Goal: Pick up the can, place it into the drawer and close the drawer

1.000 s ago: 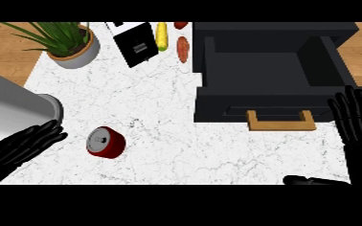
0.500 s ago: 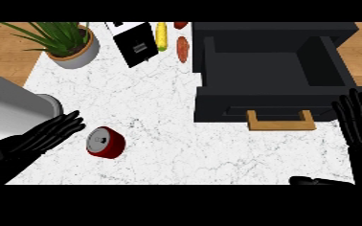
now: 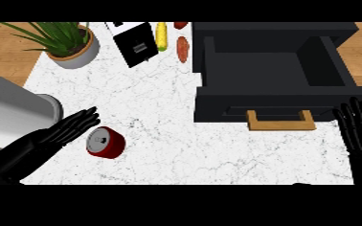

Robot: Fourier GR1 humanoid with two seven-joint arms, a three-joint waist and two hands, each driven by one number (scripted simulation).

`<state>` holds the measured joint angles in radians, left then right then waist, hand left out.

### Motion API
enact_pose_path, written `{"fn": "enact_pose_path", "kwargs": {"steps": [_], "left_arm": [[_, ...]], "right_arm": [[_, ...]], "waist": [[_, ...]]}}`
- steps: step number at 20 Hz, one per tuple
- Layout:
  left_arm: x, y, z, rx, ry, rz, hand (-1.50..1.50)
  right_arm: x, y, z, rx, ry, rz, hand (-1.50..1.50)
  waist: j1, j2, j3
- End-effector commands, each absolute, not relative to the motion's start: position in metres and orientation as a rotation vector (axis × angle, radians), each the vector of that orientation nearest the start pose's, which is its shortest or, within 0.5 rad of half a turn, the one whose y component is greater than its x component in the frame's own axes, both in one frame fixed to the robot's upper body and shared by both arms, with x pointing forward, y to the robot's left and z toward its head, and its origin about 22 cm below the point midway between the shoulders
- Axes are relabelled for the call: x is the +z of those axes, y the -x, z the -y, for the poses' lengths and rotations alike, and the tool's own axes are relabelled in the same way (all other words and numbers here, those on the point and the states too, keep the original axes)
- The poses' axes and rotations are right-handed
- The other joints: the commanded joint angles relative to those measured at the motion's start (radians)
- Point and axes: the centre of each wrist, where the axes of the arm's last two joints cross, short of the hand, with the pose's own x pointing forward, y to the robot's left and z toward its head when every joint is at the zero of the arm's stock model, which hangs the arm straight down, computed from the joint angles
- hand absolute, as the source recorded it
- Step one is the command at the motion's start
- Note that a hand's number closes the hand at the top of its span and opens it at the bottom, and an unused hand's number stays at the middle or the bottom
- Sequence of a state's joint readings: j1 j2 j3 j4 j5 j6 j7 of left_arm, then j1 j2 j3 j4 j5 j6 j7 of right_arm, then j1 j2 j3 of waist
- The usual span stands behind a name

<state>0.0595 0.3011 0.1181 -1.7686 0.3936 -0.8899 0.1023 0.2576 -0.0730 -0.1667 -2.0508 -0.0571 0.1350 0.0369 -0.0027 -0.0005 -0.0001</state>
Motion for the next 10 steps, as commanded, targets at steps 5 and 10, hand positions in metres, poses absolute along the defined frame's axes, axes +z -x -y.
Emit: {"fn": "enact_pose_path", "kwargs": {"steps": [5,10], "left_arm": [[0.038,-0.238,-0.318,-0.691,0.563,1.563,-1.50],[0.011,-0.242,-0.336,-0.660,0.552,1.552,-1.50]], "right_arm": [[0.067,-0.163,0.311,0.011,0.177,1.801,-1.50],[0.061,-0.179,0.288,0.013,0.158,1.780,-1.50]], "waist": [[-0.001,0.000,0.000],[0.000,0.001,0.000]]}}
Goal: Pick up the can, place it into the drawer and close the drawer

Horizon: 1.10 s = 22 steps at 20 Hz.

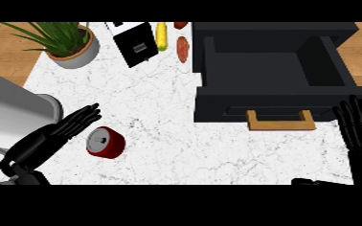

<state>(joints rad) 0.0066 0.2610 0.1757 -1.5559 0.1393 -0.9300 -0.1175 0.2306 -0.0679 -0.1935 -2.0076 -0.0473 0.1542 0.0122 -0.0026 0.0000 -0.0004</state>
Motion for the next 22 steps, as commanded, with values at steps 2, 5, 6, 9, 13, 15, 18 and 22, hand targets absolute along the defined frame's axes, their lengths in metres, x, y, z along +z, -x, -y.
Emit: {"fn": "enact_pose_path", "kwargs": {"steps": [2,5,6,9,13,15,18,22], "left_arm": [[0.003,-0.242,-0.347,-0.670,0.536,1.541,-1.50],[-0.007,-0.253,-0.336,-0.684,0.516,1.551,-1.50],[-0.005,-0.242,-0.333,-0.682,0.521,1.543,-1.50],[-0.018,-0.244,-0.346,-0.656,0.529,1.551,-1.50],[-0.038,-0.250,-0.354,-0.674,0.490,1.542,-1.50],[-0.030,-0.267,-0.345,-0.676,0.521,1.522,-1.50],[-0.039,-0.268,-0.359,-0.660,0.479,1.529,-1.50],[-0.058,-0.253,-0.375,-0.655,0.484,1.508,-1.50]], "right_arm": [[0.063,-0.166,0.306,0.016,0.176,1.782,-1.50],[0.071,-0.167,0.296,0.013,0.163,1.781,-1.50],[0.082,-0.168,0.301,0.026,0.166,1.792,-1.50],[0.064,-0.170,0.302,0.025,0.164,1.790,-1.50],[0.083,-0.178,0.307,0.015,0.172,1.801,-1.50],[0.083,-0.190,0.306,0.033,0.168,1.797,-1.50],[0.081,-0.156,0.302,0.021,0.195,1.802,-1.50],[0.077,-0.170,0.304,0.040,0.178,1.797,-1.50]], "waist": [[-0.001,0.000,0.000],[-0.002,0.000,0.000],[0.000,0.000,0.000],[0.000,0.000,0.000],[-0.002,0.001,0.000],[-0.001,0.002,0.000],[-0.009,0.000,0.000],[-0.006,0.002,-0.001]]}}
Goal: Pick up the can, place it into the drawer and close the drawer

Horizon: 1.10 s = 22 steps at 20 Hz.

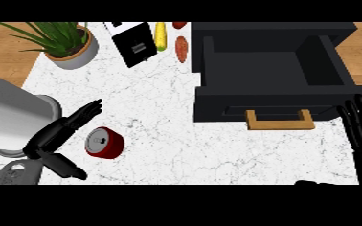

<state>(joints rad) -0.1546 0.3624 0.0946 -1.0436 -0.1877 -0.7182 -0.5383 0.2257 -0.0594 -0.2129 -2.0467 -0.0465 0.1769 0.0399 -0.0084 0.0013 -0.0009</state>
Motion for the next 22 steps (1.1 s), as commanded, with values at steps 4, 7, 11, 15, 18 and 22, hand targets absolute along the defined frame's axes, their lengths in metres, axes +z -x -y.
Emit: {"fn": "enact_pose_path", "kwargs": {"steps": [4,7,11,15,18,22], "left_arm": [[-0.071,-0.252,-0.370,-0.654,0.493,1.508,-1.50],[-0.068,-0.266,-0.369,-0.640,0.460,1.479,-1.50],[-0.090,-0.252,-0.362,-0.631,0.454,1.472,-1.50],[-0.082,-0.281,-0.358,-0.637,0.470,1.481,-1.50],[-0.084,-0.279,-0.356,-0.631,0.467,1.506,-1.50],[-0.090,-0.284,-0.338,-0.631,0.491,1.490,-1.50]], "right_arm": [[0.083,-0.157,0.294,0.010,0.179,1.805,-1.50],[0.083,-0.160,0.306,0.015,0.184,1.801,-1.50],[0.097,-0.155,0.300,0.014,0.170,1.799,-1.50],[0.087,-0.162,0.295,0.011,0.160,1.818,-1.50],[0.082,-0.160,0.294,0.015,0.173,1.805,-1.50],[0.080,-0.158,0.302,0.015,0.167,1.807,-1.50]], "waist": [[-0.007,0.000,-0.001],[-0.001,0.000,0.000],[-0.002,-0.001,0.000],[-0.009,0.002,-0.001],[-0.003,0.001,0.000],[-0.002,0.000,0.000]]}}
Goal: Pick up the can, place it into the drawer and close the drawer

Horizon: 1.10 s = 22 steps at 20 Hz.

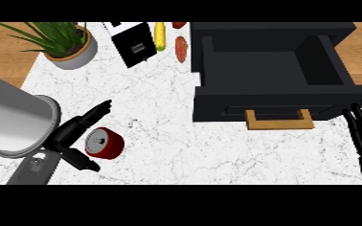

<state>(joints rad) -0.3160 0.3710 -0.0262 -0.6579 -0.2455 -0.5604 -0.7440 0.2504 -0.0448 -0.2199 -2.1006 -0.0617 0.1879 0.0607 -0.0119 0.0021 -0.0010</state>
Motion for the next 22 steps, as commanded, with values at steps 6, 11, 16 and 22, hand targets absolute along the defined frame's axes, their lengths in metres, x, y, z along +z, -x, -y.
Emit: {"fn": "enact_pose_path", "kwargs": {"steps": [6,11,16,22], "left_arm": [[-0.101,-0.282,-0.323,-0.642,0.501,1.485,-1.50],[-0.095,-0.292,-0.312,-0.651,0.527,1.459,-1.50],[-0.102,-0.279,-0.313,-0.671,0.532,1.482,-1.50],[-0.100,-0.293,-0.297,-0.669,0.580,1.472,1.50]], "right_arm": [[0.082,-0.148,0.309,-0.008,0.188,1.805,-1.50],[0.088,-0.159,0.301,0.004,0.160,1.805,-1.50],[0.086,-0.156,0.297,-0.010,0.155,1.816,-1.50],[0.086,-0.152,0.290,-0.018,0.147,1.790,-1.50]], "waist": [[-0.001,-0.001,0.000],[0.007,-0.002,0.001],[0.007,-0.002,0.001],[0.001,0.000,0.000]]}}
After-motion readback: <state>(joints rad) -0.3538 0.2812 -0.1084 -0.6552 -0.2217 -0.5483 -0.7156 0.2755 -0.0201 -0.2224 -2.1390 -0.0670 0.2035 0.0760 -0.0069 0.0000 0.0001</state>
